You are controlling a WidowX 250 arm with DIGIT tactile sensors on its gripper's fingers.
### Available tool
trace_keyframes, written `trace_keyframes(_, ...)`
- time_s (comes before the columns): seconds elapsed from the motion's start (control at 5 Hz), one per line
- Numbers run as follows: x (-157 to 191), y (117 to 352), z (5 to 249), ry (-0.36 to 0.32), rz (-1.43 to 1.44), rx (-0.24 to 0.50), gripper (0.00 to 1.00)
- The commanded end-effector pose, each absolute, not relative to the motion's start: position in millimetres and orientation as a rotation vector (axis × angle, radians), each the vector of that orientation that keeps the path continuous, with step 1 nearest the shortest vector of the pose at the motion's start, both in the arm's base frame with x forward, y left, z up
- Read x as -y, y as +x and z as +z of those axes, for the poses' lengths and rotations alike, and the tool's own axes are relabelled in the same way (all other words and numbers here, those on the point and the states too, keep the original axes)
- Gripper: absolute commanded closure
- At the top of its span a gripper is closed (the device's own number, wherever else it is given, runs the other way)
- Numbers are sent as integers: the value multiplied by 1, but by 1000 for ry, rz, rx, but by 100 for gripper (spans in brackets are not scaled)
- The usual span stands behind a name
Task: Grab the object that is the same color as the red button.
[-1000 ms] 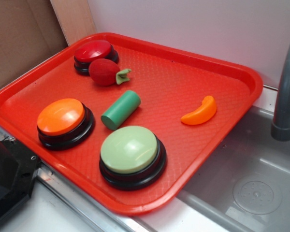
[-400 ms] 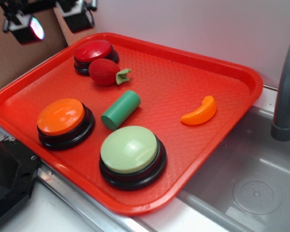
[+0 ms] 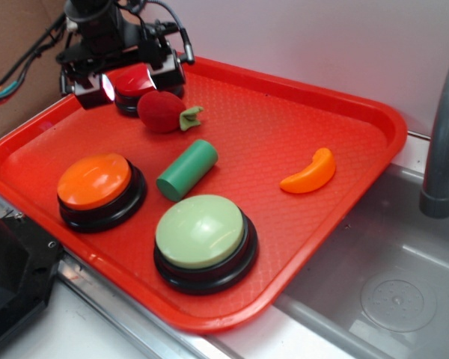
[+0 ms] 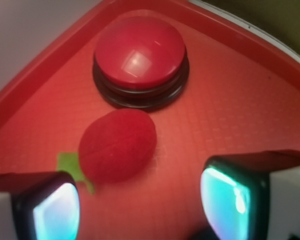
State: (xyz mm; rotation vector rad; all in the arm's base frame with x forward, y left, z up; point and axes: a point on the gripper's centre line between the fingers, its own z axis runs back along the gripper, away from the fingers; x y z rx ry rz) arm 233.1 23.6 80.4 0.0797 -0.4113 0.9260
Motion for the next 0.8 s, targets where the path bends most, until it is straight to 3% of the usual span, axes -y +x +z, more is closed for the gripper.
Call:
trace_keyframes(0.0, -45, 256, 54, 111, 937, 450, 0)
trace_keyframes(0.6, -59, 271, 45, 113, 940, 448, 0)
